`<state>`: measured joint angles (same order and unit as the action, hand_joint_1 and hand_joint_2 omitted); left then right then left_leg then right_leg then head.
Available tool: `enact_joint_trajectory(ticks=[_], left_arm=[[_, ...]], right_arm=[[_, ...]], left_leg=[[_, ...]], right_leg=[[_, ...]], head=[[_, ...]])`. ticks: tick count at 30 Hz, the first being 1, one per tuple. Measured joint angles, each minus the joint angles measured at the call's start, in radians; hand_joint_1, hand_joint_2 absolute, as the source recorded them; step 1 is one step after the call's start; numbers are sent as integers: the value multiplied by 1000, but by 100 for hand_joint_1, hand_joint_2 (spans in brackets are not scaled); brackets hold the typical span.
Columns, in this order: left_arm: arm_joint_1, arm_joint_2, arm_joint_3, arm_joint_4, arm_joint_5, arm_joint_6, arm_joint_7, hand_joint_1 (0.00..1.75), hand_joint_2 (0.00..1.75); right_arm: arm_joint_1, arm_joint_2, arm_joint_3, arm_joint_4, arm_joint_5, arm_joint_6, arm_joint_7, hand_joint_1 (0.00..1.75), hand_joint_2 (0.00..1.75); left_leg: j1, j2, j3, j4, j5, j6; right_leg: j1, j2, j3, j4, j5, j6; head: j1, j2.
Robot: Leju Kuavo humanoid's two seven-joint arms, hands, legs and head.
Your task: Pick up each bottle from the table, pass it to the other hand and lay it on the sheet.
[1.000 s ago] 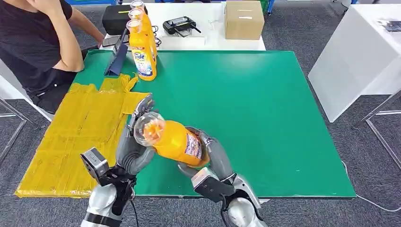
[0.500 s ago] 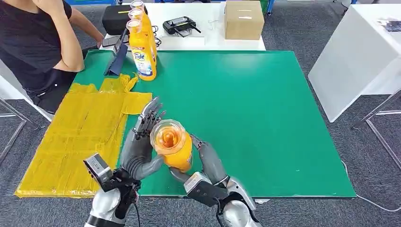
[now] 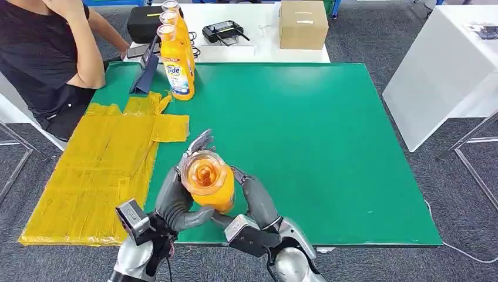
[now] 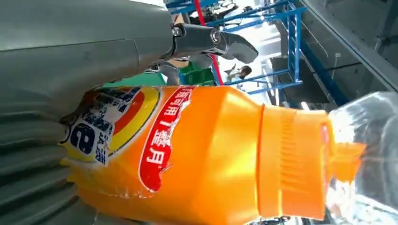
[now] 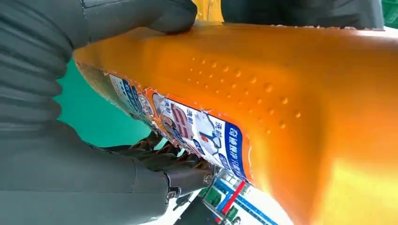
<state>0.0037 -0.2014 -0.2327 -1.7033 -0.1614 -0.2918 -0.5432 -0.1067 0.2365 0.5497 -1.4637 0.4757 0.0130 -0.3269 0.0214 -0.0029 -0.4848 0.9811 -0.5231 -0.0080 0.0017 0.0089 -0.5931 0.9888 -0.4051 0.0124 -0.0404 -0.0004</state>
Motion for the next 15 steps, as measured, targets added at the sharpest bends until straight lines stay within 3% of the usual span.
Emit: enact_joint_trajectory(ticks=[15], left_arm=[[11,26,-23,10,-88,21,-16,0,175]], right_arm=[[-1,-3,1,-8,-8,0,-2,175,175]], left_leg=[[0,0,0,0,0,0]], right_leg=[[0,0,0,0,0,0]], head=[[0,0]])
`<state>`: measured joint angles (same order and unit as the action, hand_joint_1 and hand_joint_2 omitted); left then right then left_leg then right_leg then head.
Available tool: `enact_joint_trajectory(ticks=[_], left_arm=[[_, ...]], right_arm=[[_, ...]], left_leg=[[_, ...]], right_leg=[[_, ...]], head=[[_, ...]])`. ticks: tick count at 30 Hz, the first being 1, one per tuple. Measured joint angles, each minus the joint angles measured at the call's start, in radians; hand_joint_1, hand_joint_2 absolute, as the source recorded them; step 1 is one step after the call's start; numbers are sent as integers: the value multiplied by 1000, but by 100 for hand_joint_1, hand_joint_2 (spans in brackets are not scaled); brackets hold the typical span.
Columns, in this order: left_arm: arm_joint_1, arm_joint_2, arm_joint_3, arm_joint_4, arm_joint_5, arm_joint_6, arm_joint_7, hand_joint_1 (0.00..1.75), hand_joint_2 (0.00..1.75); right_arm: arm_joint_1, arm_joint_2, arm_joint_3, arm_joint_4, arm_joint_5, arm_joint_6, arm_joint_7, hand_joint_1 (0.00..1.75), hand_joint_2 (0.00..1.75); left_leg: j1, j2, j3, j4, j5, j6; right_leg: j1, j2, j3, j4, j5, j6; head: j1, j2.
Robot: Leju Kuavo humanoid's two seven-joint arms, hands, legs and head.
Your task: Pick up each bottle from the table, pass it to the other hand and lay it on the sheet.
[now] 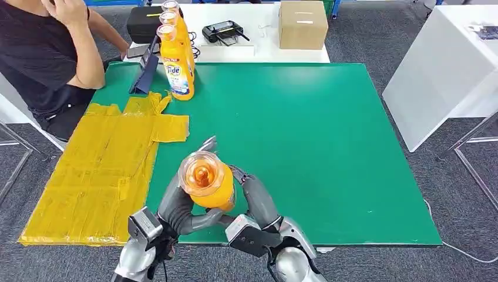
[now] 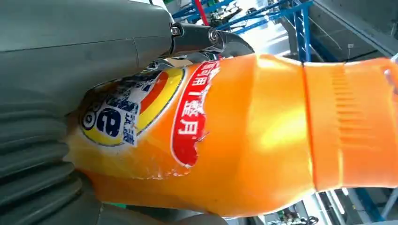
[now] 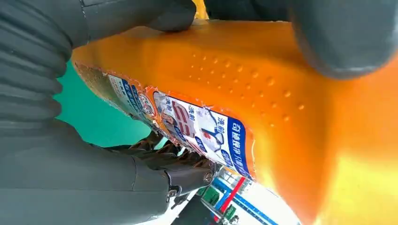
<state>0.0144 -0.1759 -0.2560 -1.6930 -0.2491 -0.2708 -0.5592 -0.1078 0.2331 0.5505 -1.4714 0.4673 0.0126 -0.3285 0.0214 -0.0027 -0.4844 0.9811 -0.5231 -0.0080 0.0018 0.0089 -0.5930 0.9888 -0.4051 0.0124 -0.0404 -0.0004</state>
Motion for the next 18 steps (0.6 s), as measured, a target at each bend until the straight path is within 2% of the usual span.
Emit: enact_joint_trajectory(ticks=[3,4,9,18], left_arm=[[-1,4,-4,6,-45,23,2,0,175],[-1,6,-6,9,-69,37,4,175,175],[-11,13,-21,33,-153,104,0,175,175],[-13,19,-14,43,-127,106,-33,175,175]], right_arm=[[0,-1,1,0,0,4,-2,175,175],[0,-1,3,0,1,7,-3,175,175],[0,-1,19,0,9,9,-6,175,175],[0,-7,44,0,15,9,-7,175,175]], left_leg=[[0,0,0,0,0,0],[0,0,0,0,0,0],[0,0,0,0,0,0],[0,0,0,0,0,0]], right_leg=[[0,0,0,0,0,0],[0,0,0,0,0,0],[0,0,0,0,0,0],[0,0,0,0,0,0]], head=[[0,0],[0,0],[0,0],[0,0]])
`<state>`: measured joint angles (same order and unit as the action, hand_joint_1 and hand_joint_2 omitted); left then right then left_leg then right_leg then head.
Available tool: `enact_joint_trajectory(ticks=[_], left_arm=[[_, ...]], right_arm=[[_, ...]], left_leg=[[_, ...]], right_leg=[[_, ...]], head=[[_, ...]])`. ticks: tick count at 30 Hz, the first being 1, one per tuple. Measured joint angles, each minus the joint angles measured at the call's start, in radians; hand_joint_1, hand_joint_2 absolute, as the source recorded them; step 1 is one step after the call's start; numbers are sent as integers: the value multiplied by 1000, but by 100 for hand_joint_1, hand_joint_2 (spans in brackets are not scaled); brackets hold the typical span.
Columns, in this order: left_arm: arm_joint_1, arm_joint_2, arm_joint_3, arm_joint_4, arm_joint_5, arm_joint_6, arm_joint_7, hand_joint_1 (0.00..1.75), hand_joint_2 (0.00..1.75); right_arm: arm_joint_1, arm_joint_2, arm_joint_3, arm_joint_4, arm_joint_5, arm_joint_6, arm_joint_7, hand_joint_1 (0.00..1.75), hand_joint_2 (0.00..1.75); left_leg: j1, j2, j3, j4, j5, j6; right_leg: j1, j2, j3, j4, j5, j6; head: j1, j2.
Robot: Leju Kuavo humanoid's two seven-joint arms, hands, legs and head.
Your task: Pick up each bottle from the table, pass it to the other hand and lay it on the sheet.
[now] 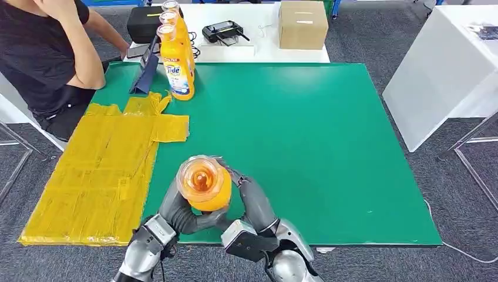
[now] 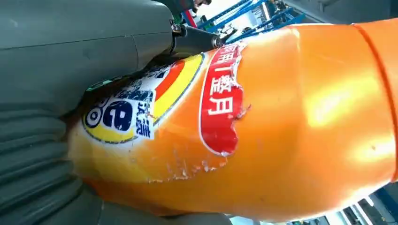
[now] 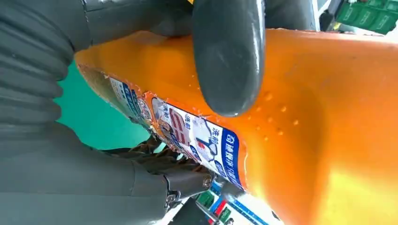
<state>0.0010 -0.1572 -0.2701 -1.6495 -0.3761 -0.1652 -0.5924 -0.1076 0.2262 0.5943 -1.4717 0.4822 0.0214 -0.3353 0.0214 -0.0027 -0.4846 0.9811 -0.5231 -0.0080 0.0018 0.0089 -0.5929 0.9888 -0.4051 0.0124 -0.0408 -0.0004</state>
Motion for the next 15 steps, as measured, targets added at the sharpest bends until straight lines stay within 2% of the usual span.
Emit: enact_joint_trajectory(ticks=[15], left_arm=[[1,0,10,1,1,-8,-6,175,175]], right_arm=[[0,-6,10,1,0,0,0,175,175]], left_leg=[[0,0,0,0,0,0]], right_leg=[[0,0,0,0,0,0]], head=[[1,0]])
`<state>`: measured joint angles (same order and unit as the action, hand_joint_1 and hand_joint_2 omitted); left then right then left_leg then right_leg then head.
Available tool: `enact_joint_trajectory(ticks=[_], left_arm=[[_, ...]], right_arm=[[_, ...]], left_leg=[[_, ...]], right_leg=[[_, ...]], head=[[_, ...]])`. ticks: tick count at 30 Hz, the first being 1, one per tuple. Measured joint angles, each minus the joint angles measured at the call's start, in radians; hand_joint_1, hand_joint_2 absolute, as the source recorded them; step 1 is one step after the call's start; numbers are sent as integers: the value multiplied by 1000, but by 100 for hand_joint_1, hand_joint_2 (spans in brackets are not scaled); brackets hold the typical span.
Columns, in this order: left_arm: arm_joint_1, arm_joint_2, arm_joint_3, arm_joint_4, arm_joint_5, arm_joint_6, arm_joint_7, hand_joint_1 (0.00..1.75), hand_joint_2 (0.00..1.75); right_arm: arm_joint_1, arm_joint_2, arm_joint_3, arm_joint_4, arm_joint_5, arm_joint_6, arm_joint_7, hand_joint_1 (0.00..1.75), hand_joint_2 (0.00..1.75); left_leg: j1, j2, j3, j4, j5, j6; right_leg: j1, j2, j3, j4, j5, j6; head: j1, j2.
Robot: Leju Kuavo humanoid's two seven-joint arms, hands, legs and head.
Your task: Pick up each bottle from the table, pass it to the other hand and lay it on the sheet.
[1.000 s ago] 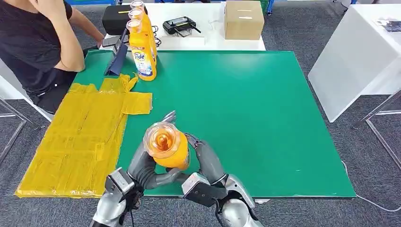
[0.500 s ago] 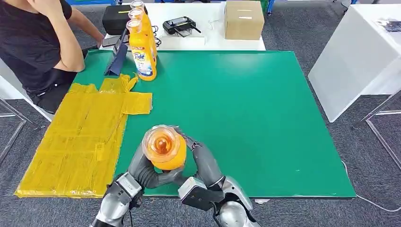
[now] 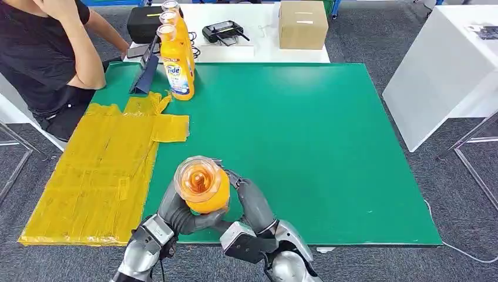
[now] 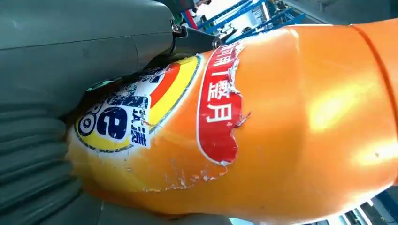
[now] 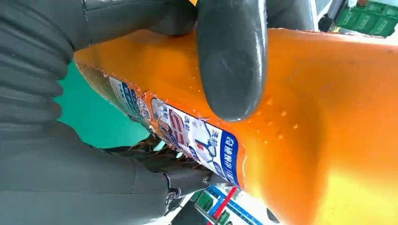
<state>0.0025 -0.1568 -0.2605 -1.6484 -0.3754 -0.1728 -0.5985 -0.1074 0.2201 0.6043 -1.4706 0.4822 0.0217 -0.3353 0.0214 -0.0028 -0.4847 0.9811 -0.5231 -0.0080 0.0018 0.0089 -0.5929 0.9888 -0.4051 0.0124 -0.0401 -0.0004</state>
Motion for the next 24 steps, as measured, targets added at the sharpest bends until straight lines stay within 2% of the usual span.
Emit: enact_joint_trajectory(ticks=[1,4,9,13,15,20,24], left_arm=[[0,0,0,0,0,0,0,175,175],[2,0,2,0,-26,28,-6,175,175],[12,2,22,3,-189,175,-4,175,175],[7,13,104,59,-459,493,23,175,175],[2,34,161,108,-524,594,32,175,175],[-42,73,271,268,-704,762,102,175,175],[-81,92,317,373,-942,861,215,175,175]], right_arm=[[0,0,0,0,0,0,0,2,175],[0,-5,1,0,15,-13,4,0,175],[-2,-38,-2,0,49,-24,41,0,175],[-2,-107,-32,-29,5,-23,40,0,175],[1,-150,-56,-55,-18,-20,38,0,175],[8,-238,-123,-124,-89,0,23,0,175],[-2,-275,-169,-152,-126,20,25,0,175]], left_leg=[[0,0,0,0,0,0],[0,0,-1,0,0,0],[0,0,0,0,0,0],[0,1,1,0,0,0],[0,1,1,0,0,0],[0,2,1,0,0,0],[0,1,1,0,0,0]], right_leg=[[0,0,0,0,0,0],[0,0,0,0,0,0],[0,0,0,0,0,0],[0,0,0,0,0,0],[0,0,0,0,0,0],[0,1,0,0,0,0],[0,1,0,0,0,0]], head=[[0,0],[0,0],[0,0],[0,0],[-1,0],[-1,0],[0,0]])
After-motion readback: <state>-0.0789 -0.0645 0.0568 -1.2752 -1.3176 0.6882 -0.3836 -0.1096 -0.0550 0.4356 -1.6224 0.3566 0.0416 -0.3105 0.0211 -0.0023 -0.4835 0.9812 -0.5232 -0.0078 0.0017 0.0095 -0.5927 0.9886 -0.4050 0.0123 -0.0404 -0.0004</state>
